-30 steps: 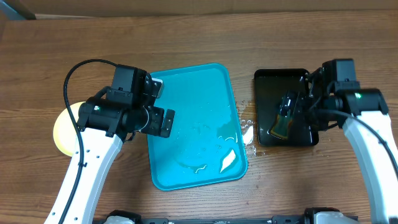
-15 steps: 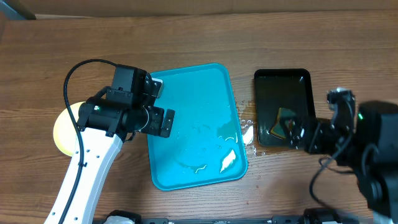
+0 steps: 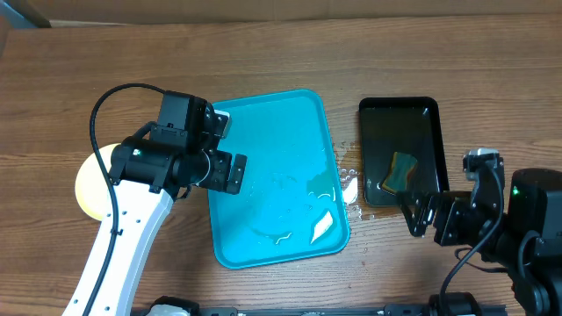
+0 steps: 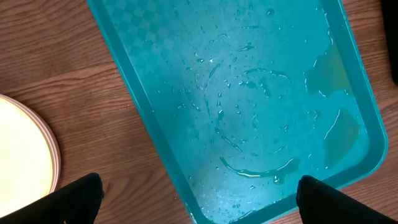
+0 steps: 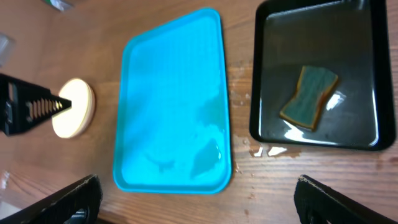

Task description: Clean dirty plates on tray and stack at the side

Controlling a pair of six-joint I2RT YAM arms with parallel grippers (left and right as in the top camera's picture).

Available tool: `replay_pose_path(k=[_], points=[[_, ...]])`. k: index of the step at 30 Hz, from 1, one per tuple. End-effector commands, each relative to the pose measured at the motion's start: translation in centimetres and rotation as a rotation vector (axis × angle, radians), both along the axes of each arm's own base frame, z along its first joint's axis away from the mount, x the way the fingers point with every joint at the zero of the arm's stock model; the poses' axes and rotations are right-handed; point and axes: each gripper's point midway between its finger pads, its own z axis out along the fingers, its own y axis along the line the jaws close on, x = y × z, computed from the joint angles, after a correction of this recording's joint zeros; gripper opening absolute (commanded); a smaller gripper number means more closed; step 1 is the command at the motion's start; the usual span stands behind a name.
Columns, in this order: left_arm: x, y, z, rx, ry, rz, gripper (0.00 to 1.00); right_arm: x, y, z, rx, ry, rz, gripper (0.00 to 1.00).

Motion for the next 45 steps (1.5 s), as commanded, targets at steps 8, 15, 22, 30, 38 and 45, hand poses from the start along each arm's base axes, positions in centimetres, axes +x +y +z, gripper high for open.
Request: replay_pose_path(k=[8, 15, 22, 30, 38, 45], points=[[0.2, -0.1, 1.3, -0.007, -0.041, 0.005, 1.0, -1.6, -0.1, 7.7, -0.149, -0.624, 0.129, 1.0], [0.2, -0.1, 1.3, -0.007, -0.041, 0.005, 1.0, -0.2, -1.7, 4.6, -0.205, -0.815, 0.03, 1.0], [0.2, -0.1, 1.3, -0.007, -0.041, 0.005, 1.0, 1.8, -2.1, -1.1, -0.215, -0.857, 0.006, 1.0], [0.2, -0.1, 1.3, -0.007, -0.041, 0.005, 1.0, 4.0, -2.1, -5.3, -0.219, -1.009, -0.008, 1.0], [0.2, -0.1, 1.3, -0.007, -0.041, 0.005, 1.0, 5.1, -2.1, -8.1, -0.219, -1.048, -0.007, 1.0], [0.2, -0.1, 1.3, -0.007, -0.041, 0.005, 1.0, 5.1, -1.8, -9.3, -0.211, -0.999, 0.008, 1.0]])
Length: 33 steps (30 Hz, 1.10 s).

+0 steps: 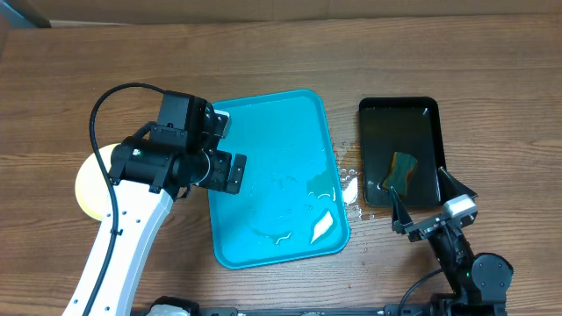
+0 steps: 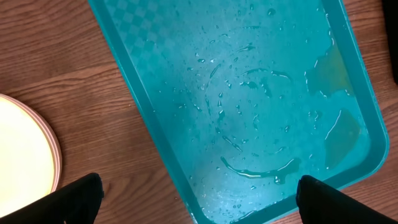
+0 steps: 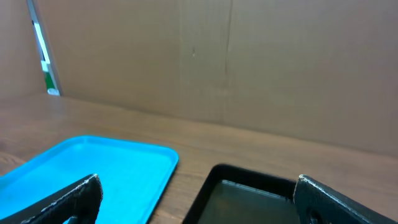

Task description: Clean dirty plates on tray and stack at the side

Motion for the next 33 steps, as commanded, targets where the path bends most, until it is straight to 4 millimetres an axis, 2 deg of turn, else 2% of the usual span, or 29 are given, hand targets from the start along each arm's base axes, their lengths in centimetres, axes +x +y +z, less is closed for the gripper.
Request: replay_pose_path(k=[1, 2, 16, 22, 25, 30, 33], points=[[0.2, -0.2, 1.2, -0.01, -0.04, 0.004, 1.0, 0.0, 0.1, -1.5, -0.003, 0.051, 0.005, 1.0], [0.2, -0.2, 1.2, -0.01, -0.04, 0.004, 1.0, 0.0, 0.1, -2.0, -0.003, 0.071, 0.005, 1.0], [0.1, -0.2, 1.3, -0.011, -0.042, 0.003, 1.0, 0.0, 0.2, -1.9, -0.003, 0.069, 0.008, 1.0], [-1.3, 0.2, 4.4, -0.033, -0.159, 0.002, 1.0, 0.0, 0.2, -1.9, -0.003, 0.068, 0.007, 1.0], [-2.7, 2.0, 6.6, 0.019, -0.276, 0.038, 1.0, 0.0, 0.2, -1.9, -0.003, 0.068, 0.007, 1.0], [-4.7, 3.0, 8.0, -0.001, -0.422, 0.063, 1.0, 0.0, 0.2, -1.9, -0.003, 0.068, 0.008, 1.0], [-4.3, 3.2, 8.5, -0.038, -0.575, 0.08, 1.0, 0.0, 0.2, -1.9, -0.003, 0.068, 0.007, 1.0]])
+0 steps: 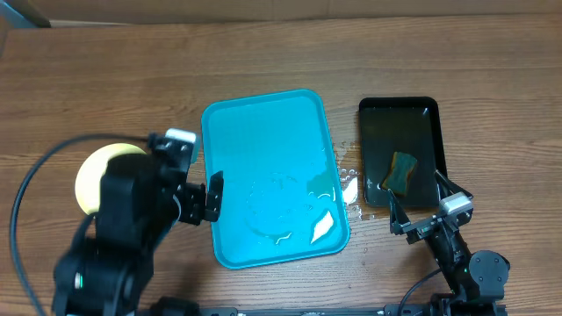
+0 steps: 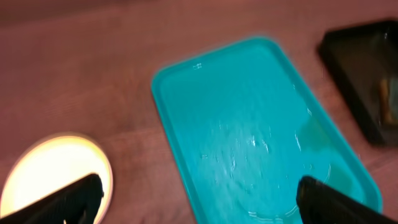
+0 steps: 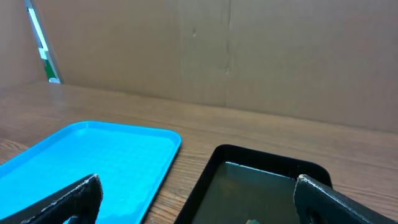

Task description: Clean dirty plates on tray and stack at the side

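The wet teal tray (image 1: 263, 167) lies mid-table with only water on it, no plate. It also fills the left wrist view as the teal tray (image 2: 249, 130). A cream plate stack (image 1: 88, 180) sits on the wood left of it, seen too as a glowing plate stack (image 2: 53, 171). My left gripper (image 1: 198, 168) hangs open and empty at the tray's left edge, between tray and plates; the wrist view shows the left gripper (image 2: 199, 199) spread wide. My right gripper (image 1: 420, 204) stands open and empty just in front of the black tray, facing the back wall.
A black tray (image 1: 399, 149) holding water and a green-yellow sponge (image 1: 402, 171) sits right of the teal tray. Water drops and small white scraps (image 1: 349, 189) lie between the two trays. A cardboard wall (image 3: 249, 56) closes the back.
My left arm has drawn back toward the front left, and its camera now takes in the whole teal tray, the plate stack and the black tray's corner. The right arm has barely shifted.
At first my left gripper hung open low over the tray's left edge and my right arm stood raised, looking down on both trays. Then the right arm sat low at the front edge, looking level. Now the left arm has pulled back too, both grippers empty.
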Controlling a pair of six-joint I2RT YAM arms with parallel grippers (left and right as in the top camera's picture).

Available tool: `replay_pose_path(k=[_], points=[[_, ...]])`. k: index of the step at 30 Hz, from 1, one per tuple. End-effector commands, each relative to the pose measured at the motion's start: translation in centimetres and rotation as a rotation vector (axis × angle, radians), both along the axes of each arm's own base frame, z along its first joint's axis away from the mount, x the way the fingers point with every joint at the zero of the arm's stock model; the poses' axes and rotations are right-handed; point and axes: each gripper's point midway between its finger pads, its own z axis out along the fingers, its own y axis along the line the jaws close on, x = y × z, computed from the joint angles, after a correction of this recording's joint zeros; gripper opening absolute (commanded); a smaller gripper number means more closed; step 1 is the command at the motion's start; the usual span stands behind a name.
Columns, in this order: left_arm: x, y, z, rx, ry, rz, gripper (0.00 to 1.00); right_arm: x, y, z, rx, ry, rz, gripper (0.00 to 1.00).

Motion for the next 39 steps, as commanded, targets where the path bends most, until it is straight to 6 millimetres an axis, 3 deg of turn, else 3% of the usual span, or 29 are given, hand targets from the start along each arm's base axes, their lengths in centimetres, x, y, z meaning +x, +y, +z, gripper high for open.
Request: replay_pose_path(k=[1, 9, 19, 24, 29, 39], points=[[0.0, 0.8, -0.7, -0.02, -0.154, 0.036, 1.0, 0.0, 0.1, -0.2, -0.004, -0.005, 0.003, 1.0], [0.3, 1.8, -3.0, -0.189, -0.48, 0.14, 1.0, 0.0, 0.1, -0.2, -0.004, -0.005, 0.003, 1.0], [-1.2, 2.9, -4.7, -0.311, -0.746, 0.184, 1.0, 0.0, 0.1, -0.2, -0.004, -0.005, 0.003, 1.0], [-0.2, 3.4, -6.8, -0.304, -0.765, 0.215, 1.0, 0.0, 0.1, -0.2, -0.004, -0.005, 0.003, 1.0], [0.4, 3.5, -11.2, -0.271, -0.671, 0.237, 1.0, 0.0, 0.1, -0.2, -0.004, -0.005, 0.003, 1.0], [0.4, 3.7, -12.2, -0.256, -0.631, 0.25, 1.0, 0.0, 0.1, -0.2, -0.004, -0.005, 0.003, 1.0]])
